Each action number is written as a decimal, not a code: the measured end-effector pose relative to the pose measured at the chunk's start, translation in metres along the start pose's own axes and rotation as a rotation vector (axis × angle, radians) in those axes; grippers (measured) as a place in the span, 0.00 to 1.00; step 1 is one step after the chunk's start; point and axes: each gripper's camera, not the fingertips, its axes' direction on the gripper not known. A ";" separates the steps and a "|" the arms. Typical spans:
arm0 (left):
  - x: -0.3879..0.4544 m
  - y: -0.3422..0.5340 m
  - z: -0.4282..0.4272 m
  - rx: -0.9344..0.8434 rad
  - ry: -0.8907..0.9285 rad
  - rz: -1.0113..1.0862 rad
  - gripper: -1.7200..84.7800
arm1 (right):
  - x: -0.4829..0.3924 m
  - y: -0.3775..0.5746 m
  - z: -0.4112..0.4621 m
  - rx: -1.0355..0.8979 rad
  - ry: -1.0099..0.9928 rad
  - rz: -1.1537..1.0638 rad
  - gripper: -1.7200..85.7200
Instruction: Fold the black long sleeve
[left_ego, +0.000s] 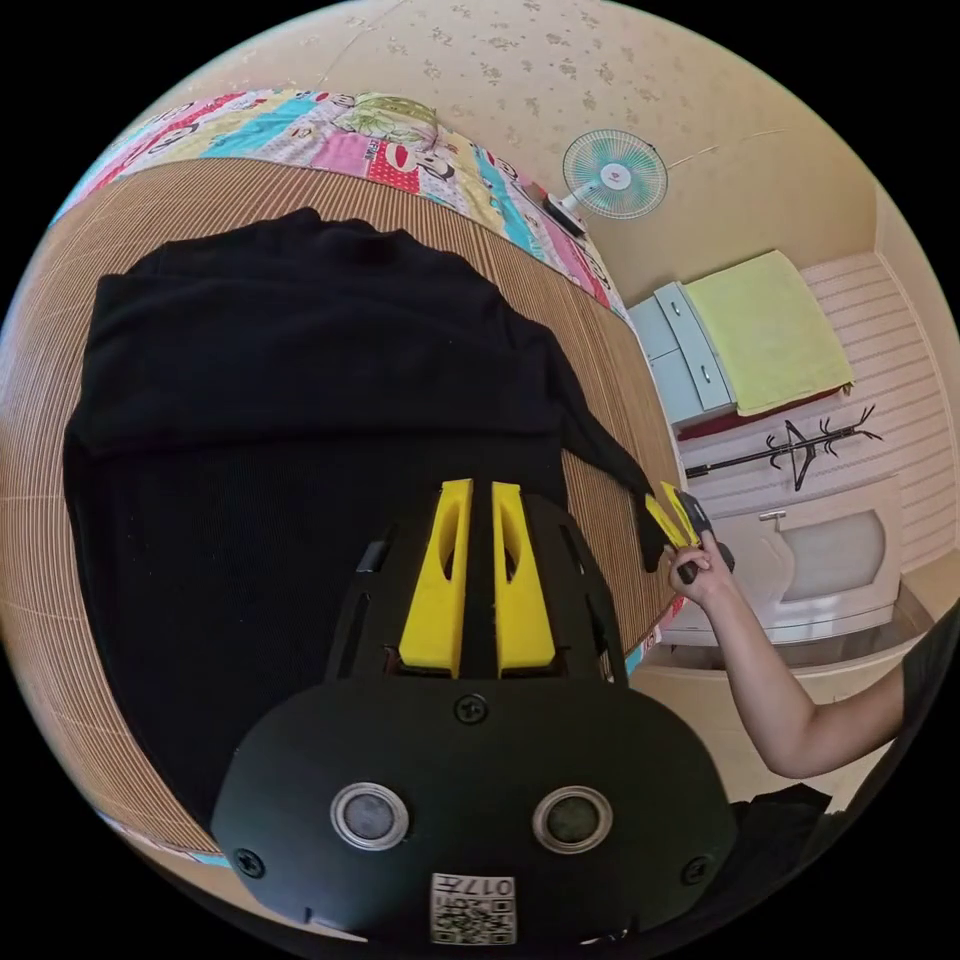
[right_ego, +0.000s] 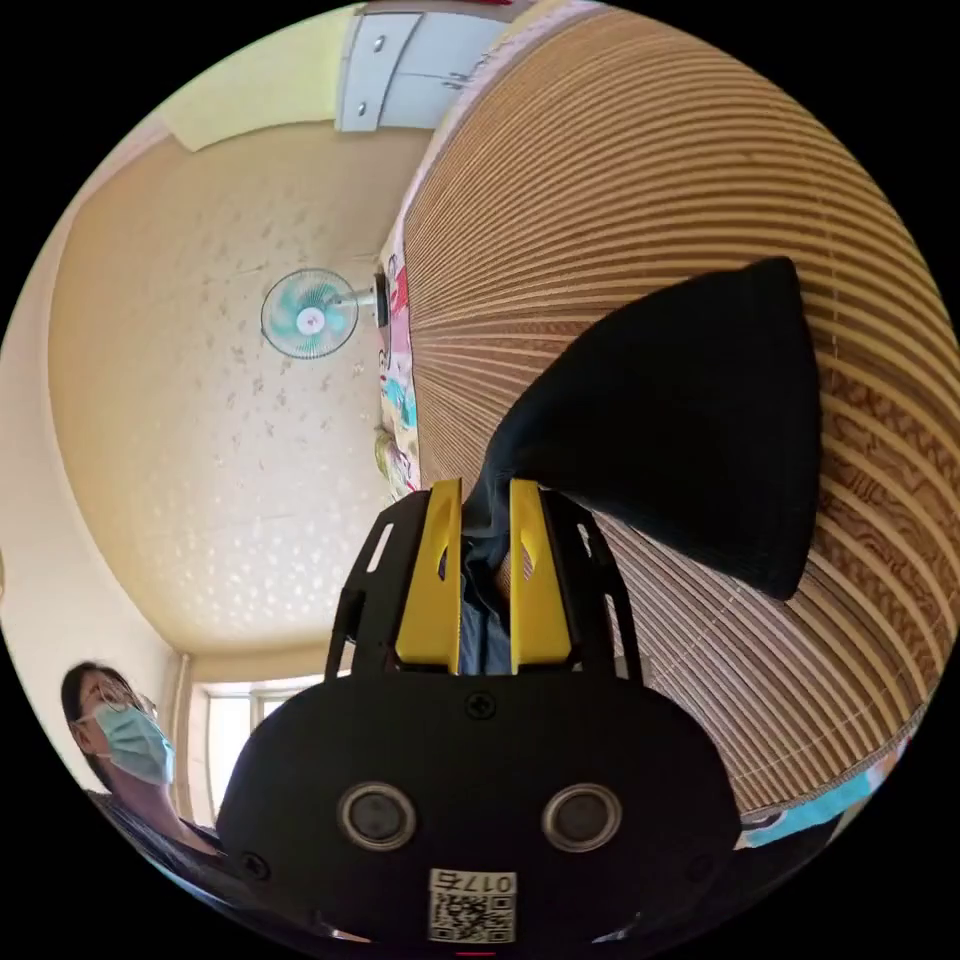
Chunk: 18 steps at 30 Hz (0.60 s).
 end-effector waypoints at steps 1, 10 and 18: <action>0.002 0.005 0.006 -0.017 0.003 0.000 0.07 | -0.014 0.003 -0.003 -0.019 0.075 -0.059 0.12; -0.002 0.032 0.028 -0.079 -0.029 0.048 0.08 | -0.065 0.036 0.001 -0.172 0.897 -0.657 0.16; 0.040 0.051 0.034 -0.127 0.019 0.189 0.10 | -0.094 0.041 0.056 -0.720 0.863 -0.894 0.06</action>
